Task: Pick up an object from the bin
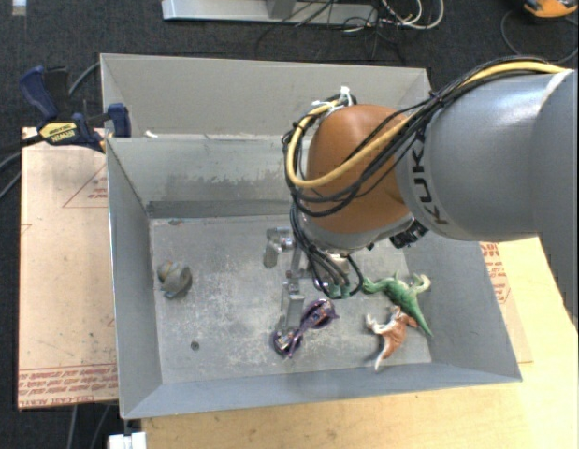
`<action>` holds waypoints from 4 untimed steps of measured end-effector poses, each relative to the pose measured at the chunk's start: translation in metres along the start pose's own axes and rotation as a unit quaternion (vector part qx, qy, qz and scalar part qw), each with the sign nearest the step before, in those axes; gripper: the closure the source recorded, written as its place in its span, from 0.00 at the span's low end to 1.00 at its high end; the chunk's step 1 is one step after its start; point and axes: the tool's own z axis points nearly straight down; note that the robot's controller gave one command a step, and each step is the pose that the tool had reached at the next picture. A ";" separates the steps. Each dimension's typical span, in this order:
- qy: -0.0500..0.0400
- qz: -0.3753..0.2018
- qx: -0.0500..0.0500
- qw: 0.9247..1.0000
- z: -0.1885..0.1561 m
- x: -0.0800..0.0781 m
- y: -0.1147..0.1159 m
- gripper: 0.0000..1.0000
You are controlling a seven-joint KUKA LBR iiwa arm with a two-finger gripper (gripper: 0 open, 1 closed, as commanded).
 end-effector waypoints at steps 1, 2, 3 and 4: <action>-0.004 0.002 0.000 1.000 -0.005 -0.002 -0.001 0.00; 0.000 0.070 0.000 0.998 0.054 0.002 -0.067 0.00; -0.003 -0.008 -0.001 1.000 0.071 0.020 -0.063 1.00; -0.003 -0.008 -0.001 1.000 0.071 0.020 -0.063 1.00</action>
Offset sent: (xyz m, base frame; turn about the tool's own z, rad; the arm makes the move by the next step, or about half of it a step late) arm -0.0023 -0.0678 -0.0540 0.1383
